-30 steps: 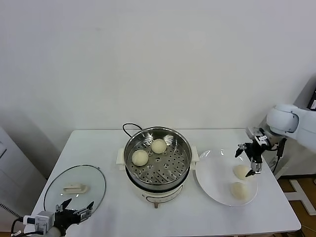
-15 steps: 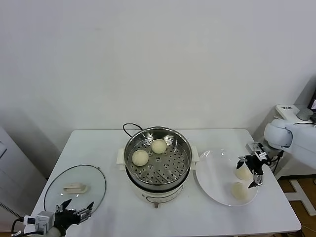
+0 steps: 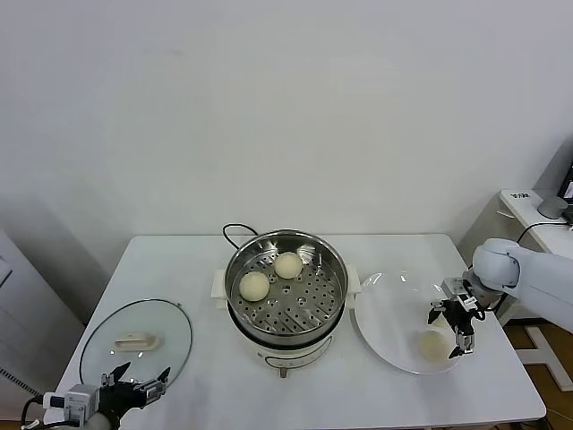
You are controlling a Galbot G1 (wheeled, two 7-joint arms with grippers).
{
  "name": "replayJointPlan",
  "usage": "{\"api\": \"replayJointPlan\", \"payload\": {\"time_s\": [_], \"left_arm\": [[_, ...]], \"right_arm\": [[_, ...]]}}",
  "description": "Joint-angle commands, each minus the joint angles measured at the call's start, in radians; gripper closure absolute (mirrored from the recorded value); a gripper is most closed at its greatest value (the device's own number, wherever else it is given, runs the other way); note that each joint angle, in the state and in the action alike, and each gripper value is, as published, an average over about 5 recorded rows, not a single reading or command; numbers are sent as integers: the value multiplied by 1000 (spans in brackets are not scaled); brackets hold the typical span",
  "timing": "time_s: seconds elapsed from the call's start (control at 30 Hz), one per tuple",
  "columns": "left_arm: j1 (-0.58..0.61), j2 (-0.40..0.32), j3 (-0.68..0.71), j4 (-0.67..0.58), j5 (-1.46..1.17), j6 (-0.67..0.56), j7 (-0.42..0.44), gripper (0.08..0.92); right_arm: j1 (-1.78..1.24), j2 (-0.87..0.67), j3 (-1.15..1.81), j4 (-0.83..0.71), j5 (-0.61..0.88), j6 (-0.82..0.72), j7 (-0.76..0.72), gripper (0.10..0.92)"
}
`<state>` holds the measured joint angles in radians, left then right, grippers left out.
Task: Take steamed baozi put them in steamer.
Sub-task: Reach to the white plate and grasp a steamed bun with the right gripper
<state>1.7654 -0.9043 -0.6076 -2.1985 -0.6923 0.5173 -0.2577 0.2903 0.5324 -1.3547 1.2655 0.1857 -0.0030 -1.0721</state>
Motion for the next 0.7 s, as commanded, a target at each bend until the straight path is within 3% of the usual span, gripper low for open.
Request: {"api": "replayJointPlan", "payload": {"time_s": [0.03, 0.43, 0.7], "left_arm": [[2, -1, 1, -1, 1, 0, 1, 177], [9, -6, 0, -9, 2, -2, 1, 177], [16, -7, -3, -13, 3, -2, 0, 177]], "right_arm": [[-81, 4, 49, -18, -16, 0, 19, 231], [-90, 24, 64, -40, -4, -13, 36, 521], [37, 6, 32, 4, 36, -10, 9, 567]]}}
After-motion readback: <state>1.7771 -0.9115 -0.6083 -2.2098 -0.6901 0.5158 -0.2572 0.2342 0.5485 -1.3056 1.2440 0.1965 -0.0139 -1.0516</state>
